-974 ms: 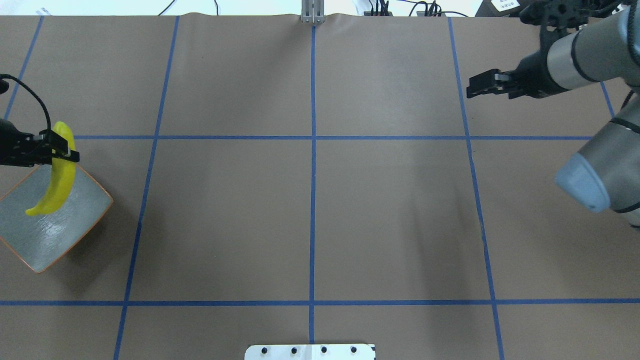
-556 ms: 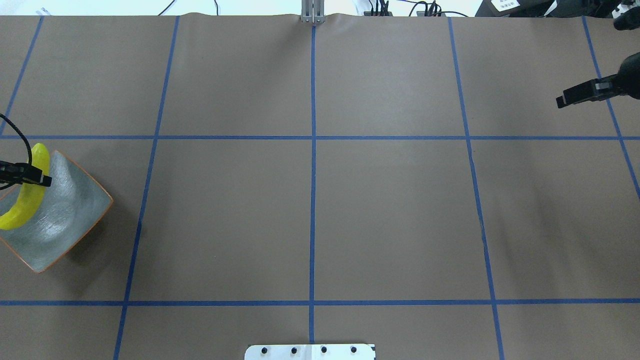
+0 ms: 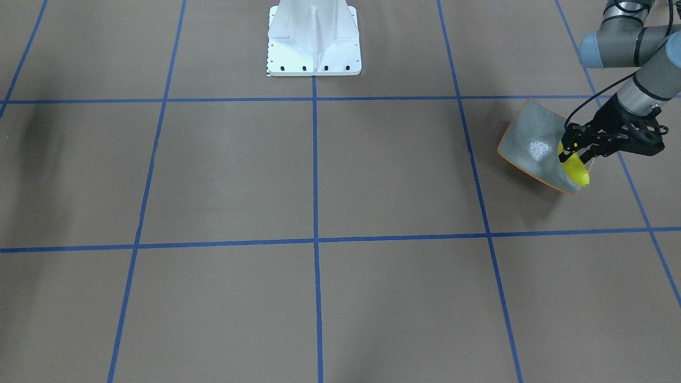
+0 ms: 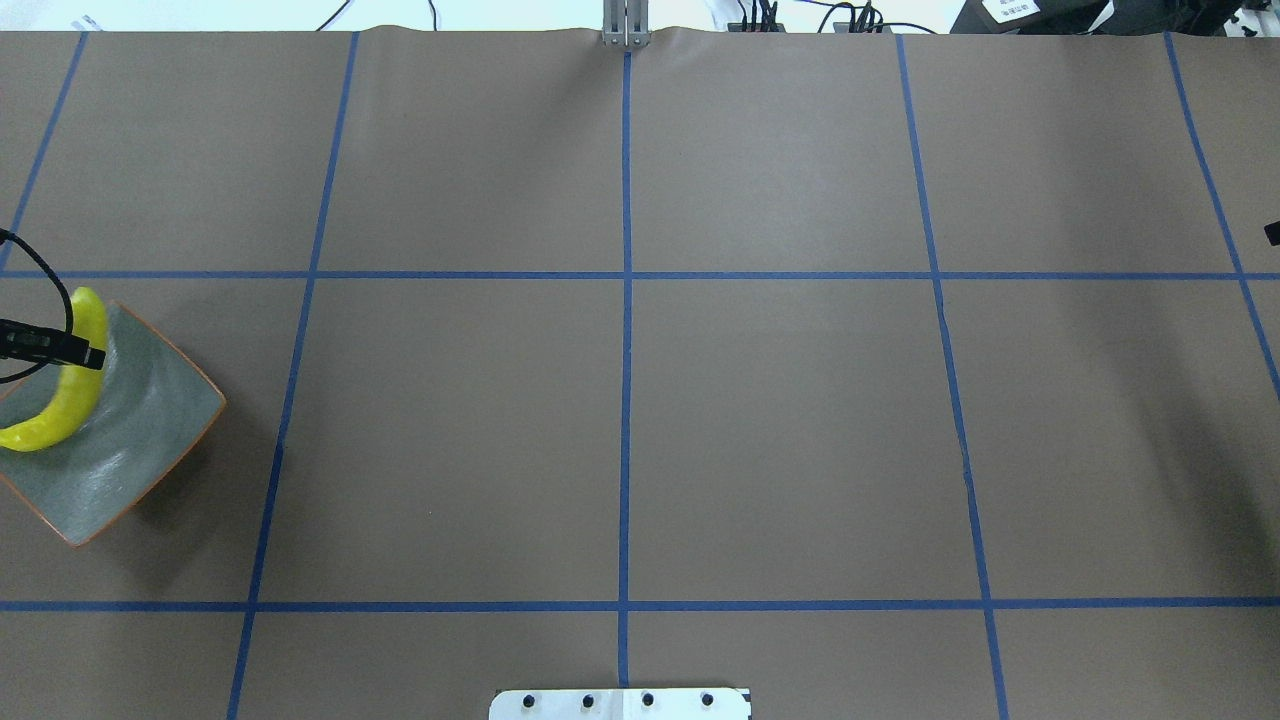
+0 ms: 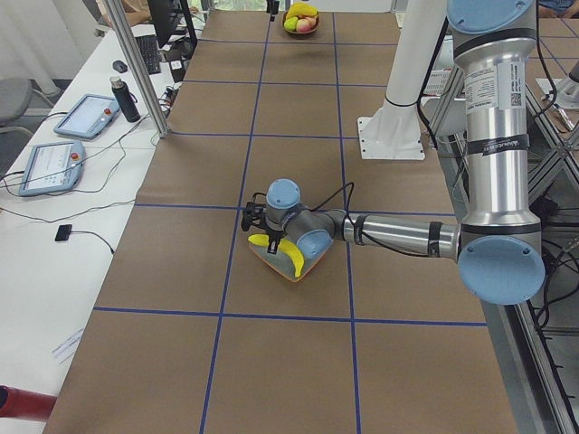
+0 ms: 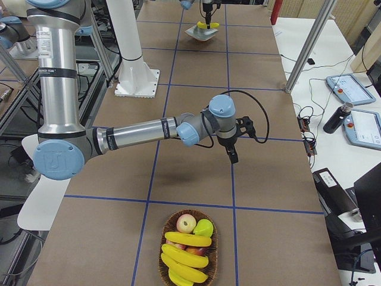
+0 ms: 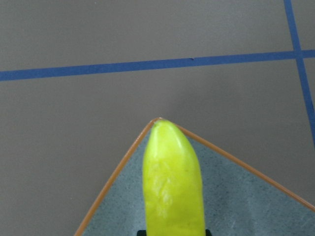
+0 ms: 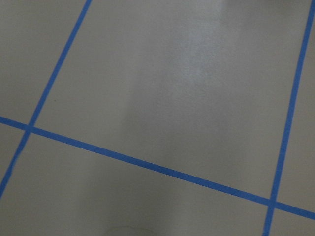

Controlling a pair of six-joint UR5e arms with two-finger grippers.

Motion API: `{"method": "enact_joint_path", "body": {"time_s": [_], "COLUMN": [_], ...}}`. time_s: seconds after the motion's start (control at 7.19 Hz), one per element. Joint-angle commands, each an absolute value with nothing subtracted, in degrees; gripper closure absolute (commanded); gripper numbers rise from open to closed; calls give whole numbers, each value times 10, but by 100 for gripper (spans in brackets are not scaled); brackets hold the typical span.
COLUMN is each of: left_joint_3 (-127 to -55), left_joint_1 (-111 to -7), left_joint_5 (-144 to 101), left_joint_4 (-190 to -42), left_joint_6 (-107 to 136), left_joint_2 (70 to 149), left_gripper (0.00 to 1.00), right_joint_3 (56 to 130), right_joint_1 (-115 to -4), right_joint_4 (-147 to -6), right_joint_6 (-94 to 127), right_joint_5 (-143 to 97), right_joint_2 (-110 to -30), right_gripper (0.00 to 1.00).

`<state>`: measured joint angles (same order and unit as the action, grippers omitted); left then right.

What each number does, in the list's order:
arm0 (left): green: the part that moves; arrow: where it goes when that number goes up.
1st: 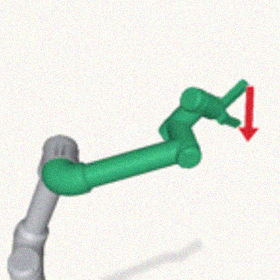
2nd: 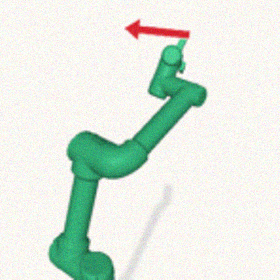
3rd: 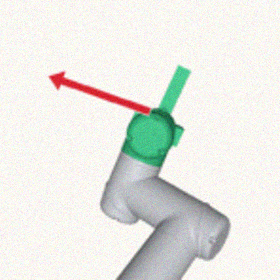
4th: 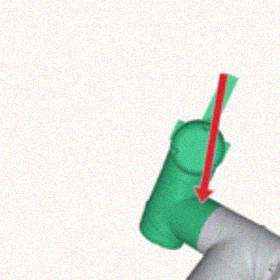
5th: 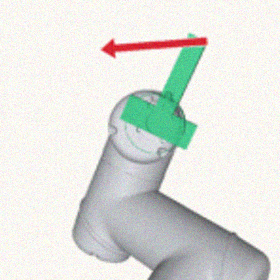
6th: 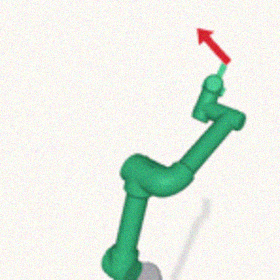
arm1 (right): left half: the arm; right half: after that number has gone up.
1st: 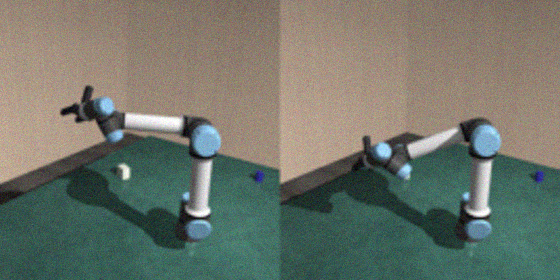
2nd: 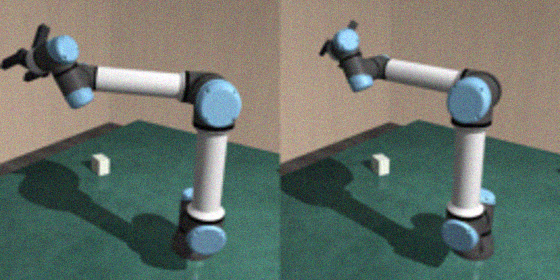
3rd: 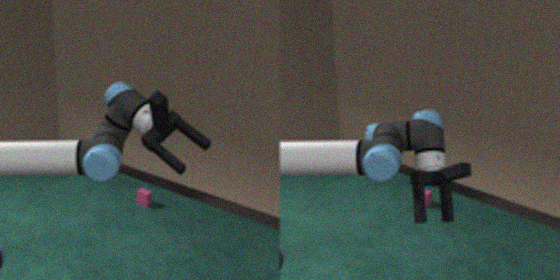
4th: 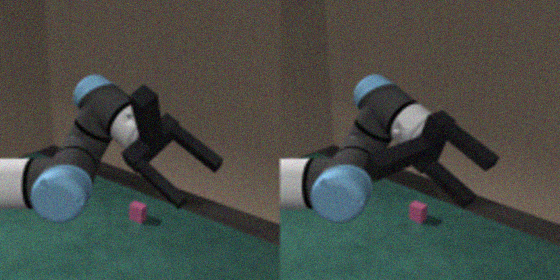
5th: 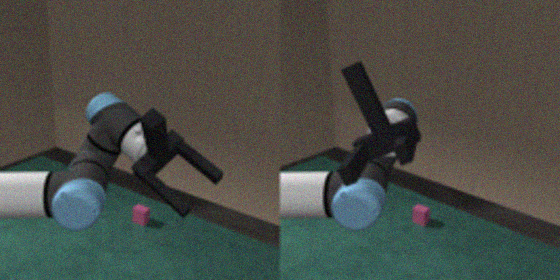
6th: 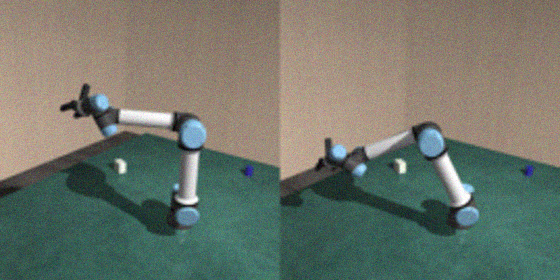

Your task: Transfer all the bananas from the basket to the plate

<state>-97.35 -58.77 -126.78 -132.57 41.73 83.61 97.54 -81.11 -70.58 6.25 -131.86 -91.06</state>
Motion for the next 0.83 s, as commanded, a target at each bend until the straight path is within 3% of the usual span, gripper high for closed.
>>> {"method": "enact_joint_path", "body": {"time_s": [0.0,0.7], "left_joint_3": [-989,-1022], "left_joint_1": [-589,-603], "left_joint_5": [-1276,-1296], "left_joint_4": [-1338,-1337], "left_joint_6": [417,418], "left_joint_2": [839,845], "left_gripper": [0,0], "right_joint_3": [923,764], "right_joint_1": [-862,-926], "right_joint_4": [-707,-700], "right_joint_6": [-13,-191], "right_joint_5": [-1326,-1325], "right_joint_2": [-919,-923], "right_gripper": [0,0]}}
